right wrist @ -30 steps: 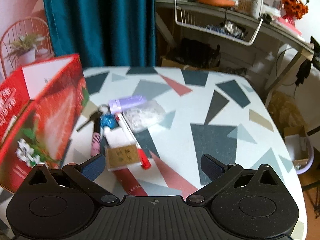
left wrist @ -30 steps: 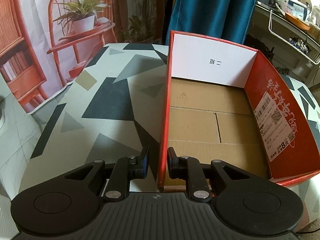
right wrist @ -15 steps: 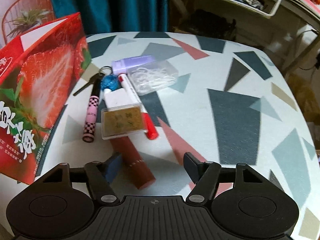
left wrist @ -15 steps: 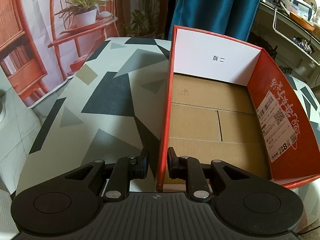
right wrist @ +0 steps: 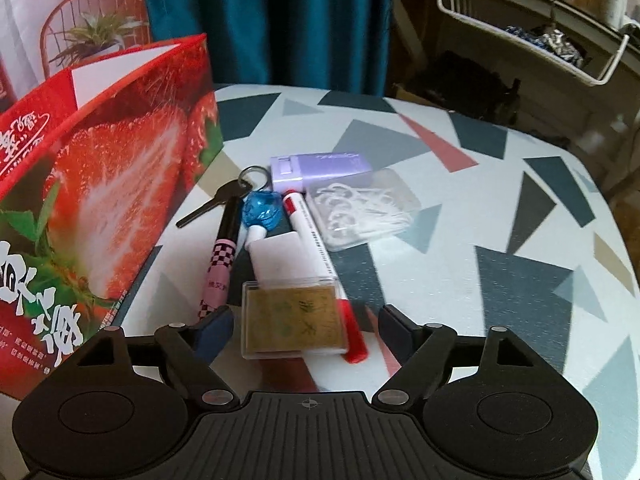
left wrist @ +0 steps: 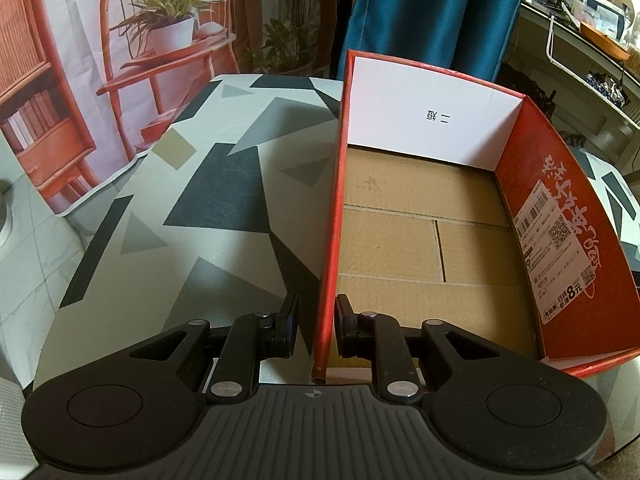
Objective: Organize rigid objects
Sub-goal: 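Lower the right gripper onto the gold-framed card and close it, then carry the gold card into the red box and open the right gripper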
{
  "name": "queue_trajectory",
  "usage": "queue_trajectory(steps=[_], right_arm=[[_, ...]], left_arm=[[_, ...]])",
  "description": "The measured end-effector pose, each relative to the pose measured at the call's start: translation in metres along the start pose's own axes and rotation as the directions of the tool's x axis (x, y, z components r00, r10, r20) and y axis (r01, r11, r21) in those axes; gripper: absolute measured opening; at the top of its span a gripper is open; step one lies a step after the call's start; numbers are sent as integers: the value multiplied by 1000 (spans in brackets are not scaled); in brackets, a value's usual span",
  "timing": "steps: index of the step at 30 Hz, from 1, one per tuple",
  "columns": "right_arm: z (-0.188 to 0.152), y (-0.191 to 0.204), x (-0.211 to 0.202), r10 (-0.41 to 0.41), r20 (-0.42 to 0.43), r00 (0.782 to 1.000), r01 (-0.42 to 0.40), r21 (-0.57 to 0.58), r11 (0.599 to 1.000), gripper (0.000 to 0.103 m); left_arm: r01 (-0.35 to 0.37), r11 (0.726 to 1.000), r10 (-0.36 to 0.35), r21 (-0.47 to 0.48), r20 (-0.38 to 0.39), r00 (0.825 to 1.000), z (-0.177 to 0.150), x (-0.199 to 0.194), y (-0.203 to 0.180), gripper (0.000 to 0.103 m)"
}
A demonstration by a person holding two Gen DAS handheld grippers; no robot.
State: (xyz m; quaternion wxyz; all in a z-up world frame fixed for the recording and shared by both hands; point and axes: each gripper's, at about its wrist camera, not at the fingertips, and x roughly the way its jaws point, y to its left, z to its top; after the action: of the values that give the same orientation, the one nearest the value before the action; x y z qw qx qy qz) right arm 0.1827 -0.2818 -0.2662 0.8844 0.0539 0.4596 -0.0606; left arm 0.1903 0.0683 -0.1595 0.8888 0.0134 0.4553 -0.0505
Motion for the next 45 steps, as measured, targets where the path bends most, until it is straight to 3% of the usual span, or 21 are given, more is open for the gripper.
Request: queue_trajectory(steps=[8, 14, 25, 34, 45], right_arm=[[5, -1, -1, 11, -28, 1000, -11, -6, 1000, 53], [13, -3, -15, 8, 0, 1000, -8, -32, 999, 52], [47, 11, -57, 24, 87, 996, -8, -180, 984, 52], [106, 60, -89, 124, 219, 968, -29, -391, 920, 52], [125, 126, -61, 233, 193, 953, -88, -560, 824, 52]], left_arm=[[0, 1000, 0, 1, -2, 1000, 0, 0, 0, 20], [-5, 1000, 5, 18, -5, 1000, 1, 0, -2, 20], [1, 1000, -1, 23, -4, 1000, 0, 0, 0, 20], [6, 1000, -6, 23, -5, 1000, 0, 1, 1, 20], [5, 1000, -5, 29, -6, 1000, 0, 1, 0, 20]])
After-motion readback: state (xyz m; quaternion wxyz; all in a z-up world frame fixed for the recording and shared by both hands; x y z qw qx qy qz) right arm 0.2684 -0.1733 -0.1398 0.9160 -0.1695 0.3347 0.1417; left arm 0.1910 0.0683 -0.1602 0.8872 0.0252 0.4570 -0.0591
